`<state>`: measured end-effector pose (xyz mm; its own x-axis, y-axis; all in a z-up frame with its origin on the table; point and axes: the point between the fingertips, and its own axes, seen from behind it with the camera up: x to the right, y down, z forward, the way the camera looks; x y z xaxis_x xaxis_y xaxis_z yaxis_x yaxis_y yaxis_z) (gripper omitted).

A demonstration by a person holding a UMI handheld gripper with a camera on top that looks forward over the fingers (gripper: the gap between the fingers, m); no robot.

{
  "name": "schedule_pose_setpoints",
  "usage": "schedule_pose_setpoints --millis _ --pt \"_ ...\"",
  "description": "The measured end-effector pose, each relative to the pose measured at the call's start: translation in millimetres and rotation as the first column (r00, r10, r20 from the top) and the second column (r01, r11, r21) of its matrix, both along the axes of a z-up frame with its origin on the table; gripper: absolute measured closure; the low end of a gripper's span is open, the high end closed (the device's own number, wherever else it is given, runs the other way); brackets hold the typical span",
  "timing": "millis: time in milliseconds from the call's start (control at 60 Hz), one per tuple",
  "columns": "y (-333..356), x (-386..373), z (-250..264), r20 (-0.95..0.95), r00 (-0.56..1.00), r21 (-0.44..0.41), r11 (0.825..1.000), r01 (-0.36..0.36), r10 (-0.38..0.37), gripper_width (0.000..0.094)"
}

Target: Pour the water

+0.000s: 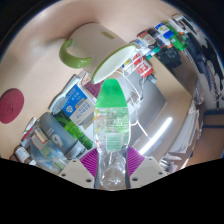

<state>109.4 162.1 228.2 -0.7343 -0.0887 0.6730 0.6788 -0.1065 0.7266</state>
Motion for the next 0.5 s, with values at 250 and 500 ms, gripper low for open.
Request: schedule_pose_setpoints --millis 250,500 --pt "-8.5 41.4 34.0 -0.7 0.713 0.076 0.997 0.023 0.036 0.059" --pt "-35.6 92.0 -49.8 -0.815 -0.579 0.027 1.0 -0.009 0.017 0.0586"
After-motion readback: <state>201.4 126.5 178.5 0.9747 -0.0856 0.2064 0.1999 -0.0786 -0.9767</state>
